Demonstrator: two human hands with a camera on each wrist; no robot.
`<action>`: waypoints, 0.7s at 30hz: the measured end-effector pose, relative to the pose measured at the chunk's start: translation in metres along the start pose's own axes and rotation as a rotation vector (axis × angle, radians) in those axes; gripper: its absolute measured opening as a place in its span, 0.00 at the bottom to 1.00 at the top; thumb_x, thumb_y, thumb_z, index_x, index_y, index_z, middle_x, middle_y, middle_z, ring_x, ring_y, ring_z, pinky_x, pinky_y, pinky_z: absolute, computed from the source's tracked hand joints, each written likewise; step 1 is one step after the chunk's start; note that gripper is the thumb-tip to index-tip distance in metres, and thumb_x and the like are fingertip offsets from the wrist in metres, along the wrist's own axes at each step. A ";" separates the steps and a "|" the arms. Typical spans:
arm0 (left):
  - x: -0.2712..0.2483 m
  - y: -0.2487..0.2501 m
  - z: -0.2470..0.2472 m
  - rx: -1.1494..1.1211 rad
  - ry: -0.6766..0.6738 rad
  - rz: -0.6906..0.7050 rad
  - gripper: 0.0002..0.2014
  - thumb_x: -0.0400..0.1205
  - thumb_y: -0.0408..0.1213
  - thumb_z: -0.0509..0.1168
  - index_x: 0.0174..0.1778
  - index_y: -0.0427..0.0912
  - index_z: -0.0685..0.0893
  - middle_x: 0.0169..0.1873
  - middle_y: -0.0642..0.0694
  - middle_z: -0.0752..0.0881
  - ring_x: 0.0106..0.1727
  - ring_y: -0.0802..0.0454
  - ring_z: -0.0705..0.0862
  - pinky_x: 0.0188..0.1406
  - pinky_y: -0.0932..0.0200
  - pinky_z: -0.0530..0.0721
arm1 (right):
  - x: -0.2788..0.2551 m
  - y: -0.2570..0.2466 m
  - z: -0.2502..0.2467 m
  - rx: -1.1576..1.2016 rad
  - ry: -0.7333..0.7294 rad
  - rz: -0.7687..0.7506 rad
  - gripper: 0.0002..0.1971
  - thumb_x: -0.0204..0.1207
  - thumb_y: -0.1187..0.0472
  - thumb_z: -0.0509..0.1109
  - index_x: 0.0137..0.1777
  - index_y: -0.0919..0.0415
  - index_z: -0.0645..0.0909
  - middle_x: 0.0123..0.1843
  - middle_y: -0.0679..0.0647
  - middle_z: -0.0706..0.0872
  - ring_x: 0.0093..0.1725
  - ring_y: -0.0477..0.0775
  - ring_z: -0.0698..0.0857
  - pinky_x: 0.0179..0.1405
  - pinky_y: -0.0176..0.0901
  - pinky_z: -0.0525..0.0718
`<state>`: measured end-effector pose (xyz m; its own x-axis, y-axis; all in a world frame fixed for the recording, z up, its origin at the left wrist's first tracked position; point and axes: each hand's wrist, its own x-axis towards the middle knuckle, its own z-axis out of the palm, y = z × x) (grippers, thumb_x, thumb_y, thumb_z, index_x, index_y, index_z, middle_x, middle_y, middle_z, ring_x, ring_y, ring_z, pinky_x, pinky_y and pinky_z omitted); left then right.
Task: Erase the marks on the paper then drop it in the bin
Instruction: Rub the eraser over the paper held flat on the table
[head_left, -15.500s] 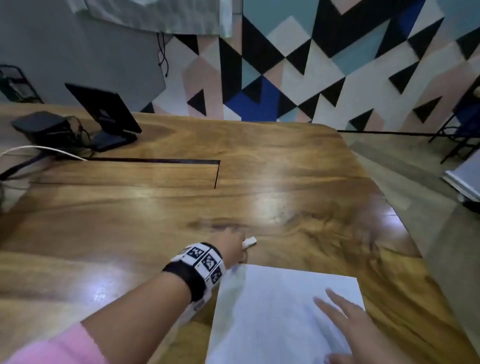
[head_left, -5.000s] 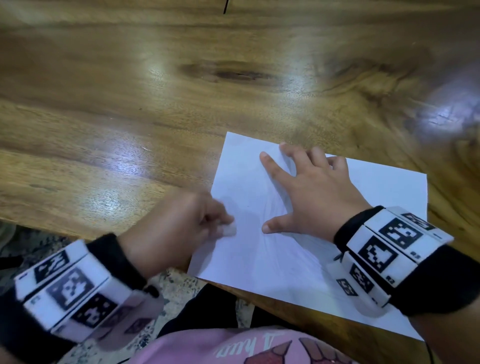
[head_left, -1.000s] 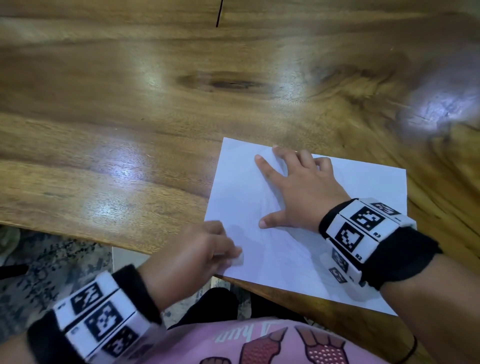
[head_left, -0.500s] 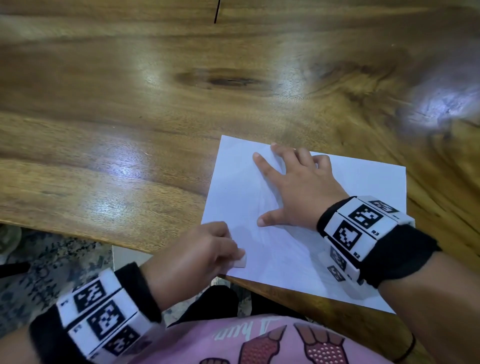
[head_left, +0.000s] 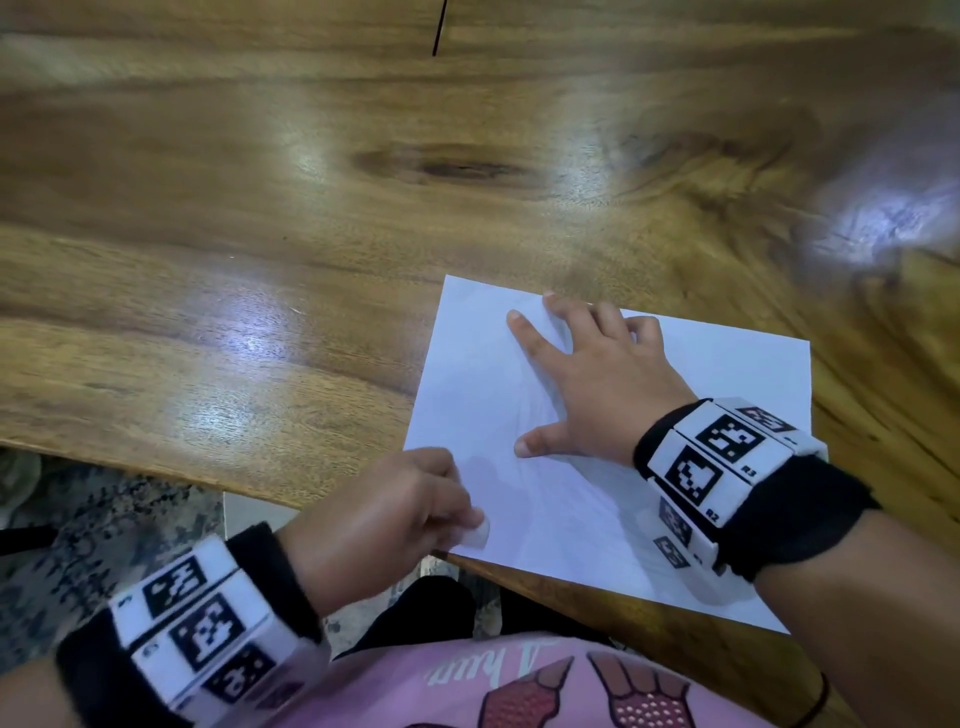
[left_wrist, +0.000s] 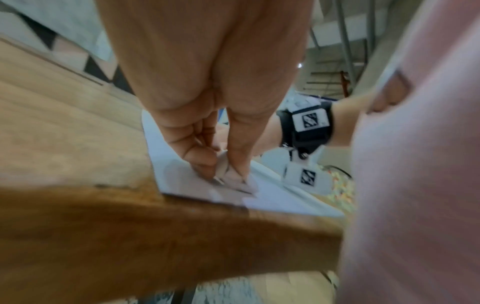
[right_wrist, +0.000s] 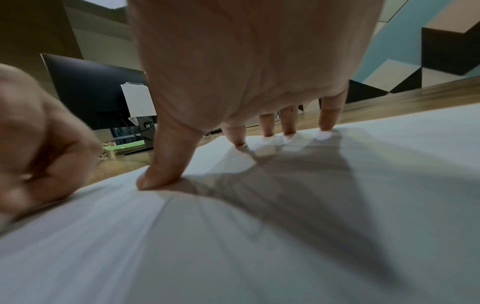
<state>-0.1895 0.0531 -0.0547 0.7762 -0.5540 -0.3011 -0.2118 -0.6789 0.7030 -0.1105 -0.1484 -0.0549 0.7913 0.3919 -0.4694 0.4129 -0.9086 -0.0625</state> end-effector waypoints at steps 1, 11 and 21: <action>0.007 0.000 -0.005 -0.005 0.039 0.003 0.12 0.72 0.49 0.65 0.38 0.46 0.88 0.32 0.53 0.80 0.32 0.59 0.80 0.33 0.69 0.74 | 0.000 0.000 0.000 -0.001 -0.001 0.001 0.56 0.62 0.24 0.64 0.82 0.43 0.35 0.82 0.52 0.42 0.75 0.56 0.49 0.71 0.58 0.54; -0.005 -0.001 0.003 0.047 0.047 0.036 0.16 0.77 0.53 0.57 0.38 0.47 0.83 0.33 0.54 0.77 0.31 0.61 0.77 0.33 0.62 0.78 | 0.001 0.001 0.000 -0.004 0.001 -0.002 0.56 0.62 0.24 0.64 0.82 0.43 0.35 0.82 0.52 0.41 0.75 0.56 0.49 0.72 0.58 0.54; 0.002 -0.021 -0.012 0.103 0.254 -0.035 0.11 0.74 0.49 0.68 0.39 0.45 0.87 0.33 0.51 0.80 0.32 0.61 0.77 0.30 0.72 0.70 | 0.000 0.001 0.000 0.001 -0.003 0.002 0.56 0.62 0.24 0.64 0.81 0.42 0.34 0.82 0.51 0.40 0.75 0.55 0.48 0.72 0.57 0.53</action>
<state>-0.1766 0.0717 -0.0623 0.9055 -0.3992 -0.1438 -0.2311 -0.7483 0.6218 -0.1100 -0.1489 -0.0553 0.7909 0.3895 -0.4720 0.4106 -0.9097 -0.0627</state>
